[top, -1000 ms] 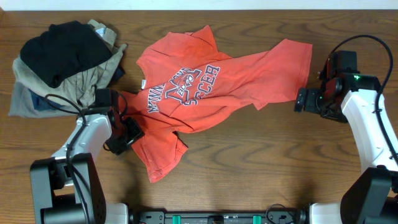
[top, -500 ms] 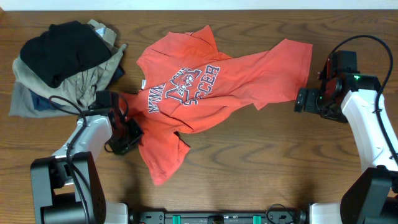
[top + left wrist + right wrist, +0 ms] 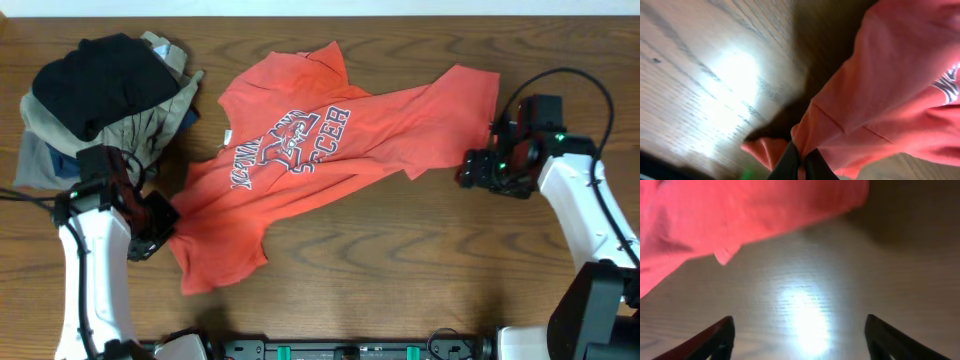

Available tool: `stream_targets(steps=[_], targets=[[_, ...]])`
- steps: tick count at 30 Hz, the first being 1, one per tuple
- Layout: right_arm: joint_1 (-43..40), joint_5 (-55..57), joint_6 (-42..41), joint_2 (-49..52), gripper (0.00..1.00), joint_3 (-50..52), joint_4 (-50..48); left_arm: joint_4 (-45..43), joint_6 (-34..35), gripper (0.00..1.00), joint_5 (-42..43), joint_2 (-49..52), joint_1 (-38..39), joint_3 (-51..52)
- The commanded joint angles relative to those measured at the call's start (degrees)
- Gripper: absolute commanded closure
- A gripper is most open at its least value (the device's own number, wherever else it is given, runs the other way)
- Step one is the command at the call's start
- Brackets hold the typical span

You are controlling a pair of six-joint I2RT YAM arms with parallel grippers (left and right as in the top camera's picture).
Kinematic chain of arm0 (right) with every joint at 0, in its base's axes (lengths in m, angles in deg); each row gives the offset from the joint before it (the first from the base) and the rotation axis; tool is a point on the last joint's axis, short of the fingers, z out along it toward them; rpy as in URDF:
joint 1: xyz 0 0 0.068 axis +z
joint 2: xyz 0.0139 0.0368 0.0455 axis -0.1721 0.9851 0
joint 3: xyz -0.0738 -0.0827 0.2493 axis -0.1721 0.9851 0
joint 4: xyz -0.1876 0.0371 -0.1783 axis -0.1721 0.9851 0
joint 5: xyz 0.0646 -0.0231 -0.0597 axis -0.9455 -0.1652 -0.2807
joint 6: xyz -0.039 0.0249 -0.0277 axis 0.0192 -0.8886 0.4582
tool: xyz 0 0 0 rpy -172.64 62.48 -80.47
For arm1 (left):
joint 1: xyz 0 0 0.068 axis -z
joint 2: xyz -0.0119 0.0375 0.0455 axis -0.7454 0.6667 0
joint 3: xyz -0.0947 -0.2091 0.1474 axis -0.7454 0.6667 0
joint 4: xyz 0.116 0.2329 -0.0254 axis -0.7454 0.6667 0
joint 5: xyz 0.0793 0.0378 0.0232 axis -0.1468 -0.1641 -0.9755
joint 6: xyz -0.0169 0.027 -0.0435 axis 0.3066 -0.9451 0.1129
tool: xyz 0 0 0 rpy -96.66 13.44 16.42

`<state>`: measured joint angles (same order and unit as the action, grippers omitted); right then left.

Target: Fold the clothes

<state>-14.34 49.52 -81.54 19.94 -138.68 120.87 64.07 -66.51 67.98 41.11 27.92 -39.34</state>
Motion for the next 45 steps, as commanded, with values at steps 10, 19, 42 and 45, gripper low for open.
stream_targets(steps=[10, 19, 42, 45], targets=[[5.62, -2.82, -5.73, 1.22, 0.11, 12.5, -26.03, 0.59, -0.26, 0.94, -1.77, -0.17, -0.39, -0.07], [5.62, -2.89, -12.22, 9.7, 0.11, 13.9, -36.26, 0.57, -0.26, 0.94, -1.77, -0.17, -0.39, -0.07], [-2.01, -2.8, -4.83, -6.32, 0.99, -4.24, -14.32, -1.42, -0.11, 0.94, -1.81, -0.2, -0.39, -0.09], [-1.92, -2.86, -1.6, -8.57, 0.99, -6.67, -13.49, -1.4, -0.11, 0.94, -1.81, -0.2, -0.39, -0.09]])
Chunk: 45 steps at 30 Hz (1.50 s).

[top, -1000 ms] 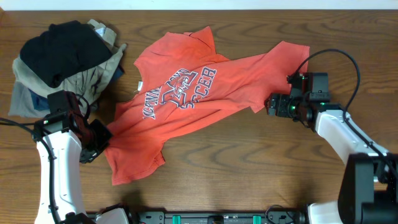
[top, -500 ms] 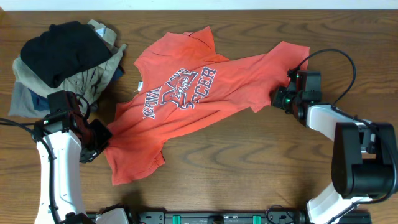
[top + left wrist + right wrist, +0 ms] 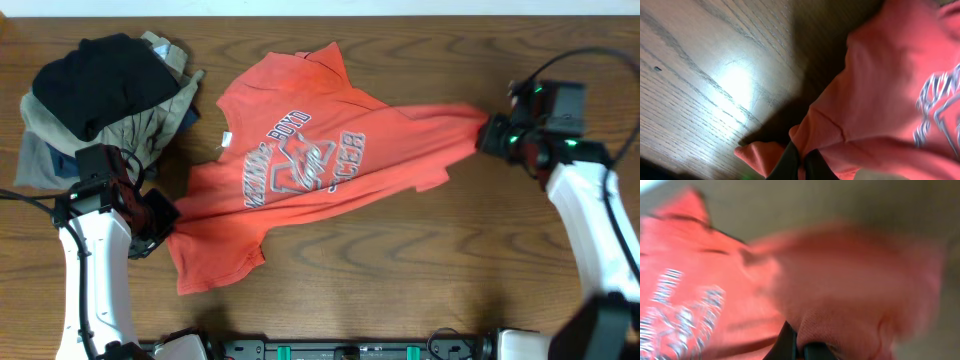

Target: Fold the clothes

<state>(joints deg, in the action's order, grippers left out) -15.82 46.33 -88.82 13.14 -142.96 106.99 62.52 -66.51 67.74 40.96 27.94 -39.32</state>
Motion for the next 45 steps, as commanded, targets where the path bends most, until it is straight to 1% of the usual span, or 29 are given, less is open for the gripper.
stream_targets(steps=[1, 4, 7, 11, 14, 16, 17, 18, 19, 21, 22, 24, 25, 26, 28, 30, 31, 33, 39, 45], targets=[[-0.44, 0.33, 6.12, -1.86, 0.99, -2.8, 0.15, 0.17, -0.11, 0.94, -1.57, -0.04, -0.42, -0.11], [-0.39, 0.33, 7.34, -0.31, 0.99, -2.89, -3.06, 0.17, -0.11, 0.94, -1.57, -0.04, -0.42, -0.11], [-0.11, 0.09, 7.34, 4.15, 0.99, -2.89, -8.76, 0.15, -0.11, 0.94, -1.57, -0.04, -0.42, -0.11], [0.31, 0.15, 7.48, 10.78, 0.9, -2.89, -18.53, 0.17, -0.11, 0.94, -1.57, -0.04, -0.42, -0.11], [0.26, 0.85, 5.6, 14.4, 0.83, -2.91, -25.99, 0.17, -0.11, 0.94, -1.55, -0.04, -0.42, -0.11], [0.24, 1.49, 3.96, 15.43, 0.81, -2.93, -29.55, 0.17, -0.11, 0.94, -1.57, -0.04, -0.42, -0.09], [0.24, 1.42, 3.23, 15.58, 0.77, -2.91, -30.95, 0.17, -0.11, 0.94, -1.57, -0.04, -0.42, -0.11], [0.26, 1.42, 2.69, 15.61, 0.66, -2.91, -31.69, 0.17, -0.11, 0.94, -1.57, -0.04, -0.42, -0.11], [0.28, 1.4, 2.73, 15.56, 0.6, -2.91, -31.74, 0.15, -0.11, 0.93, -1.57, -0.04, -0.42, -0.11], [0.31, 1.16, 2.75, 15.28, 0.59, -2.91, -29.27, 0.15, -0.11, 0.94, -1.57, -0.04, -0.42, -0.11], [0.31, 0.85, 2.78, 15.06, 0.59, -2.91, -26.27, 0.15, -0.11, 0.94, -1.57, -0.04, -0.42, -0.11], [0.31, 0.74, 2.82, 15.04, 0.6, -2.91, -18.49, 0.15, -0.11, 0.94, -1.57, -0.04, -0.42, -0.11], [0.31, 0.79, 3.21, 15.1, 0.62, -2.86, -14.62, 0.15, -0.11, 0.94, -1.57, -0.04, -0.42, -0.09], [0.31, 0.79, 4.31, 15.45, 0.66, -2.73, -10.58, 0.15, -0.09, 0.94, -1.57, -0.04, -0.42, -0.09], [0.35, 0.79, 5.99, 16.52, 0.66, -2.54, -4.31, 0.09, -0.11, 0.94, -1.57, -0.04, -0.42, -0.11], [0.48, 0.79, 8.22, 18.08, 0.57, -2.19, -0.17, -0.11, -0.09, 0.94, -1.57, -0.04, -0.42, -0.09], [0.59, 0.81, 8.9, 18.93, 0.54, -2.01, 0.87, -0.2, -0.11, 0.94, -1.57, -0.04, -0.42, -0.09], [0.79, 0.76, 8.81, 20.83, 0.52, -1.73, 1.31, -0.33, -0.09, 0.94, -1.55, -0.04, -0.42, -0.09], [2.34, 0.76, 8.33, 26.51, 0.5, -1.73, 0.46, -0.33, -0.09, 0.94, -1.55, -0.04, -0.42, -0.09], [5.57, 2.05, 7.15, 30.77, 0.5, -1.73, -2.95, -0.48, -0.09, 0.94, -1.55, -0.04, -0.42, -0.09]])
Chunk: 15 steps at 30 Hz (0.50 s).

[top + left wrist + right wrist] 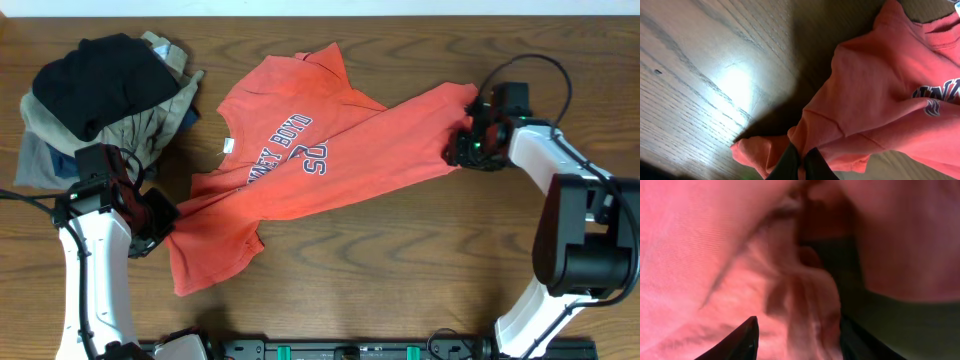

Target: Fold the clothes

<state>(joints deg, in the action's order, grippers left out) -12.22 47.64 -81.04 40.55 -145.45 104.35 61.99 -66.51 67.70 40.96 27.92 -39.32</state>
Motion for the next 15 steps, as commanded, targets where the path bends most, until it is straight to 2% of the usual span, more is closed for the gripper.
stream_targets(steps=[1, 3, 5, 6, 8, 15], targets=[[2.36, 1.92, -1.86, 3.82, 0.5, 0.76, -0.87, 0.04, -0.11, 0.94, -1.51, -0.04, -0.39, -0.09], [3.15, 3.61, -4.02, 4.81, 0.56, 0.76, -2.03, 0.07, -0.09, 0.94, -1.51, -0.04, -0.39, -0.09], [3.65, 3.56, -4.17, 5.33, 0.72, 0.76, -2.34, 0.07, -0.09, 0.94, -1.51, -0.04, -0.39, -0.09], [3.8, 3.54, -4.17, 5.46, 0.85, 0.76, -2.21, 0.07, -0.09, 0.94, -1.51, -0.04, -0.39, -0.09], [3.82, 3.63, -4.17, 5.46, 0.98, 0.76, -1.6, 0.04, -0.09, 0.94, -1.51, -0.04, -0.39, -0.09], [2.03, 7.93, -4.2, 3.61, 0.99, 0.72, 4.39, 0.04, -0.11, 0.94, -1.51, -0.04, -0.39, -0.09]])
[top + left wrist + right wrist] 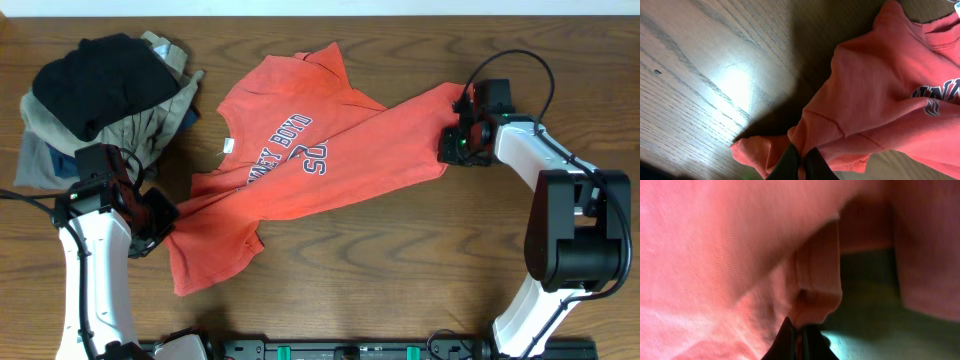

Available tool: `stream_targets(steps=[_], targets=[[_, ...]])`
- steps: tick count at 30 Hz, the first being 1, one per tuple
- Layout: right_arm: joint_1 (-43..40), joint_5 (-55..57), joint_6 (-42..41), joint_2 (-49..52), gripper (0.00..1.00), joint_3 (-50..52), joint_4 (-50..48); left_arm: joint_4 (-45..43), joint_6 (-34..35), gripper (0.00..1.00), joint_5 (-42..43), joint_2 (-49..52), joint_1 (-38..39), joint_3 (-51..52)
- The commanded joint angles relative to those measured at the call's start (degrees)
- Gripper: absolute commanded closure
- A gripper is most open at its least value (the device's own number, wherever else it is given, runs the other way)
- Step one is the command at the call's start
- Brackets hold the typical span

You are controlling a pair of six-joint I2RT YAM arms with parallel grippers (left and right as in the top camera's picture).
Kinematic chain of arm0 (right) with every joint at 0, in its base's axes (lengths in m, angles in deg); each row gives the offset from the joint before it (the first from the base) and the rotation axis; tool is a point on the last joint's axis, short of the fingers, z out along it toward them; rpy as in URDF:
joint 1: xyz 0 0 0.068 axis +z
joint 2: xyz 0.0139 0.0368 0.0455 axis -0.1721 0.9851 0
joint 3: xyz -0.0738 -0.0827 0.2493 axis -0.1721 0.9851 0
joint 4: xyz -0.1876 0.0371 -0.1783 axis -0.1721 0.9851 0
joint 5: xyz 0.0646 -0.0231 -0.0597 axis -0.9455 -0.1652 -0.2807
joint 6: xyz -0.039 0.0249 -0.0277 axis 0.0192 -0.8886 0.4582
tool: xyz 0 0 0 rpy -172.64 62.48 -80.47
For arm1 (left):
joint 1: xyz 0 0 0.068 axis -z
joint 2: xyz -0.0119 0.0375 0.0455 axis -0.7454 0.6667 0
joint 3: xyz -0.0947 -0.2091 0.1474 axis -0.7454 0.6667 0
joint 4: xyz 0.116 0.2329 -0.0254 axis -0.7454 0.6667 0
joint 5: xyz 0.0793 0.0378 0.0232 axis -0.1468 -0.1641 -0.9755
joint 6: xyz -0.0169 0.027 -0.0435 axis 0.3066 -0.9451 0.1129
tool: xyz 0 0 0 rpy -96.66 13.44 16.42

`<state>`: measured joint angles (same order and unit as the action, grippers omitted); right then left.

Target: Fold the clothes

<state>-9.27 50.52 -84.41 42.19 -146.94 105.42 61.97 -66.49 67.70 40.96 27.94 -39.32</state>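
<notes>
An orange-red T-shirt (310, 150) with dark lettering lies crumpled across the middle of the wooden table. My left gripper (160, 222) is shut on its lower-left edge; in the left wrist view the cloth (880, 95) bunches between the dark fingers (790, 162). My right gripper (455, 145) is shut on the shirt's right end, and the right wrist view shows a fold of fabric (815, 290) pinched at the fingertips (810, 340).
A heap of dark, olive and grey clothes (100, 90) sits at the back left corner. Bare wooden table (400, 270) stretches along the front and right. Cables arc above the right arm (520, 65).
My right gripper was open against the shirt's right end and is now shut on a fold of it, slightly further left. The left gripper and the shirt have barely shifted.
At first my left gripper held the shirt's lower-left edge while the right stood open beside its right end. Then the right was shut on that end, stretched out to the right. Later it was open at the slackened cloth, and now grips it again.
</notes>
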Motion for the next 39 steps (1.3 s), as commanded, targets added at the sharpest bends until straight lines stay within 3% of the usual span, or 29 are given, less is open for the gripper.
stream_targets(steps=[1, 5, 13, 19, 39], targets=[[-1.29, 5.66, -0.83, 1.44, 0.99, 2.21, 4.11, 0.04, -0.11, 0.94, -1.51, -0.04, -0.42, -0.09], [-3.61, 7.61, -0.79, -3.45, 0.99, 2.19, 8.5, 0.0, -0.35, 0.94, 0.31, -0.07, -0.42, -0.11], [-7.41, 7.5, -0.81, -18.78, 0.99, 1.03, 16.65, 0.2, -7.48, 0.94, 17.62, -1.05, -0.42, -5.44], [-9.53, 7.5, -0.2, -28.55, 0.99, -5.35, 25.7, 1.18, -8.48, 0.94, 19.39, -4.76, -0.42, -16.26], [-13.7, 8.24, 3.93, -32.72, 0.99, -47.06, 52.17, 1.16, -8.22, 0.94, 19.54, -9.84, 2.6, -52.39]])
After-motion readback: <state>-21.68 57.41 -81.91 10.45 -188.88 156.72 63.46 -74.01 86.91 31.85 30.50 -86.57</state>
